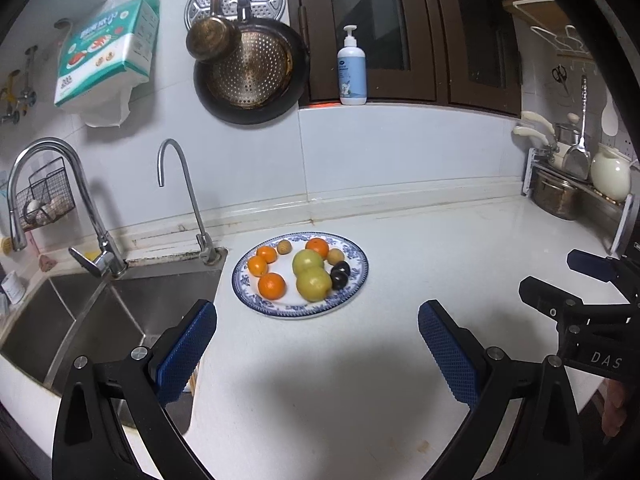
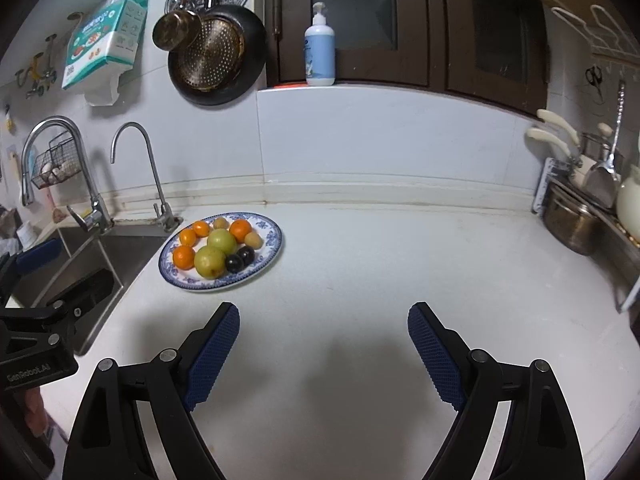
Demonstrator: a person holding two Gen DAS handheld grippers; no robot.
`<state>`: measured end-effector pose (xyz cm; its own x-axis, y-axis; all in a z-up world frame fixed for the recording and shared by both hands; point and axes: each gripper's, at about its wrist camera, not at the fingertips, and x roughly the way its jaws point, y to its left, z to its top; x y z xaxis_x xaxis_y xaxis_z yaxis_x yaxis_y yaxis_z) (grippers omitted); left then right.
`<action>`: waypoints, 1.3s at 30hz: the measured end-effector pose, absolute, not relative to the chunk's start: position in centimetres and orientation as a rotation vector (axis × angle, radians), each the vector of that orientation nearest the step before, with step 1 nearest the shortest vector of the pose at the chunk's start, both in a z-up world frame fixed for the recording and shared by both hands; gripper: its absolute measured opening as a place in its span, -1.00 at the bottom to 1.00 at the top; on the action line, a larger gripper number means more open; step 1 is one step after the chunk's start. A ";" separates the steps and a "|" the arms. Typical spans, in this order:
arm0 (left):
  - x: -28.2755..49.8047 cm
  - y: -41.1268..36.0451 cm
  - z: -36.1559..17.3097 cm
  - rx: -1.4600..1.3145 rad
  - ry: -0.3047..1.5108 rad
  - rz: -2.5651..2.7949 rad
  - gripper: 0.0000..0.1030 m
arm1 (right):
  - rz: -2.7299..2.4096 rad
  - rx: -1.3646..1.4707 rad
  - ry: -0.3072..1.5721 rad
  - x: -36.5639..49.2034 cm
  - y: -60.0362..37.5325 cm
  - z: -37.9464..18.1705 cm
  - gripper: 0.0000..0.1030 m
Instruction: Organize fruits
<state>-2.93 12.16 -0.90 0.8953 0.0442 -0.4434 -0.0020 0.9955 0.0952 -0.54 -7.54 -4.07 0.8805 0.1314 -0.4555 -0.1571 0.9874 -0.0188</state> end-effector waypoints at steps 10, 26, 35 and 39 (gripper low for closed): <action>-7.4 10.0 -0.1 0.099 0.438 0.037 0.99 | 0.167 -0.050 0.442 -5.5 -9.3 -3.7 0.76; -11.1 8.7 0.0 0.096 0.430 0.062 1.00 | 0.177 -0.055 0.426 -9.3 -10.8 -3.8 0.77; -12.1 8.3 0.2 0.096 0.421 0.067 1.00 | 0.183 -0.063 0.412 -10.5 -11.0 -3.6 0.77; -12.5 8.1 0.4 0.102 0.412 0.073 1.00 | 0.187 -0.061 0.409 -10.8 -11.2 -3.6 0.77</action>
<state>-12.51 8.07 0.40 0.9137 0.0911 -0.3960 -0.0497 0.9923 0.1135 -10.84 -11.18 -3.59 0.9006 0.1685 -0.4007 -0.1929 0.9810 -0.0212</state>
